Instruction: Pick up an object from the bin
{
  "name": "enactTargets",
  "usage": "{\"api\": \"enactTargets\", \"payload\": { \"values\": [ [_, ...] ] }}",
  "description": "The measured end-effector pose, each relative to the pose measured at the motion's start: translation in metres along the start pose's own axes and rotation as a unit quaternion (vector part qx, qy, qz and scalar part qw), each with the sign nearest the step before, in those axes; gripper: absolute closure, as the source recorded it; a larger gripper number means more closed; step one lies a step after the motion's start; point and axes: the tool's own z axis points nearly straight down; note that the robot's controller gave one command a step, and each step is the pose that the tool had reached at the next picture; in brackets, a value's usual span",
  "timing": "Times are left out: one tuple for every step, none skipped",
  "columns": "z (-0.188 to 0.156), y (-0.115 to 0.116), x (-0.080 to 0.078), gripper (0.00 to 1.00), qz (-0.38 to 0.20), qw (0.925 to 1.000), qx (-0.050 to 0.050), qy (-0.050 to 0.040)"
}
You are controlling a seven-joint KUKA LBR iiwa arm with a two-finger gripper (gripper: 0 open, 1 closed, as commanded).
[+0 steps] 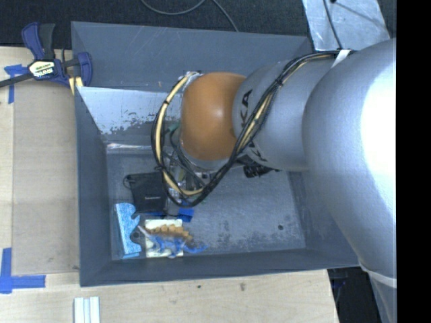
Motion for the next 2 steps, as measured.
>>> {"api": "enactTargets", "payload": {
  "values": [
    [0.020,-0.001,0.007,0.00,0.006,1.0000,0.000,-0.0029],
    [0.039,0.033,-0.032,1.00,-0.042,0.9991,-0.001,-0.0038]
  ]
}}
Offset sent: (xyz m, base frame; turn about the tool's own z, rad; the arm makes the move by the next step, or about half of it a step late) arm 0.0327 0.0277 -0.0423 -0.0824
